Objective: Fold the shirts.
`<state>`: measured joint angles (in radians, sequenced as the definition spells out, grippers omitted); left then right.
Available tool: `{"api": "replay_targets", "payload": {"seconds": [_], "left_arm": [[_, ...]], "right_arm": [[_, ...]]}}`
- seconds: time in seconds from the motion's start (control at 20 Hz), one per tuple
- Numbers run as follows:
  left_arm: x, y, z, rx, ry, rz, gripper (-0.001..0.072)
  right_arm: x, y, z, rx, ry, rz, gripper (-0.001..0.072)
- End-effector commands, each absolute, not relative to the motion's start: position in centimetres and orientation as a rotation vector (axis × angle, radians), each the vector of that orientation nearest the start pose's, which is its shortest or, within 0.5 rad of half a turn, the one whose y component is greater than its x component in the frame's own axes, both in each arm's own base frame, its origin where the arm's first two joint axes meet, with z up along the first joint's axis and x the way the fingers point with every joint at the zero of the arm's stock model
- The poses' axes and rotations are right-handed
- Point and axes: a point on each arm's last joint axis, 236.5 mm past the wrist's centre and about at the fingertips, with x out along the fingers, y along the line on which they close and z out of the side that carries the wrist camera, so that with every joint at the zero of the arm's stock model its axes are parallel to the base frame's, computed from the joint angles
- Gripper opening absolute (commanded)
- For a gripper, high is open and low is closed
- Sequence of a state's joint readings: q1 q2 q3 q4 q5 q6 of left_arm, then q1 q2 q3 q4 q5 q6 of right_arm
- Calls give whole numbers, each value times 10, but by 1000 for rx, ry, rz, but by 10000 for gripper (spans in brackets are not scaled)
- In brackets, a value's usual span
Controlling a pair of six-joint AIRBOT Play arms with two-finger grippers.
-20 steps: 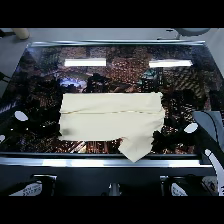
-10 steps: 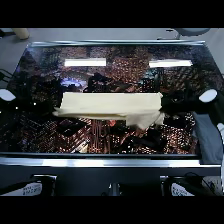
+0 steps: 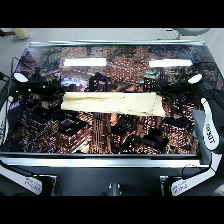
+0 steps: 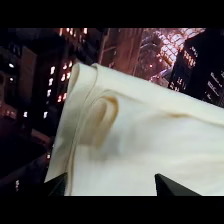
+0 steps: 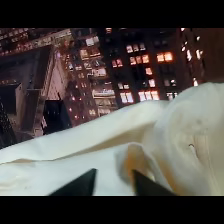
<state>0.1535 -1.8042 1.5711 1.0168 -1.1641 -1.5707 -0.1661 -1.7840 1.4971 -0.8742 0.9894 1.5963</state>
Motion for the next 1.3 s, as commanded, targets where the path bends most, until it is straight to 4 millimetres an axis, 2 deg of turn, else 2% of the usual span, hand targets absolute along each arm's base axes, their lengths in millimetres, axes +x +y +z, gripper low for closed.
{"api": "replay_targets", "payload": {"seconds": [0.0, 0.05, 0.15, 0.2, 0.3, 0.5, 0.65, 0.7, 0.75, 0.8, 0.85, 0.9, 0.95, 1.05, 1.1, 1.25], "left_arm": [[493, -47, -62, -638, 1382, -182, 663], [488, -46, -54, -602, 1382, -218, 663], [482, -46, -34, -553, 1366, -256, 662], [482, -47, -23, -545, 1347, -262, 663], [480, -55, -1, -519, 1314, -284, 662], [468, -83, 35, -458, 1282, -352, 662], [461, -106, 52, -417, 1262, -399, 662], [457, -116, 55, -402, 1266, -420, 661], [454, -127, 54, -387, 1272, -440, 646], [452, -141, 52, -371, 1274, -461, 568], [452, -157, 47, -356, 1269, -479, 401], [453, -178, 39, -342, 1256, -498, 125], [455, -199, 30, -329, 1236, -514, 26], [456, -258, 7, -369, 1225, -561, 25], [450, -294, -6, -430, 1242, -607, 25], [415, -392, -44, -659, 1357, -706, 24]], "right_arm": [[526, 44, -49, 756, 1179, 178, 708], [513, 35, -46, 670, 1209, 202, 720], [482, 4, -55, 504, 1324, 130, 720], [466, -3, -61, 453, 1391, 115, 720], [451, 3, -70, 457, 1467, 133, 720], [453, 33, -94, 457, 1508, 163, 720], [455, 47, -119, 491, 1537, 123, 719], [458, 47, -122, 514, 1531, 105, 688], [459, 49, -120, 535, 1527, 105, 443], [460, 50, -114, 539, 1522, 108, 7], [461, 52, -105, 545, 1509, 113, 22], [461, 56, -88, 542, 1487, 149, 18], [461, 61, -68, 532, 1460, 188, 18], [453, 69, -19, 522, 1410, 243, 18], [444, 72, 9, 507, 1389, 268, 18], [397, 79, 82, 440, 1367, 337, 18]]}}
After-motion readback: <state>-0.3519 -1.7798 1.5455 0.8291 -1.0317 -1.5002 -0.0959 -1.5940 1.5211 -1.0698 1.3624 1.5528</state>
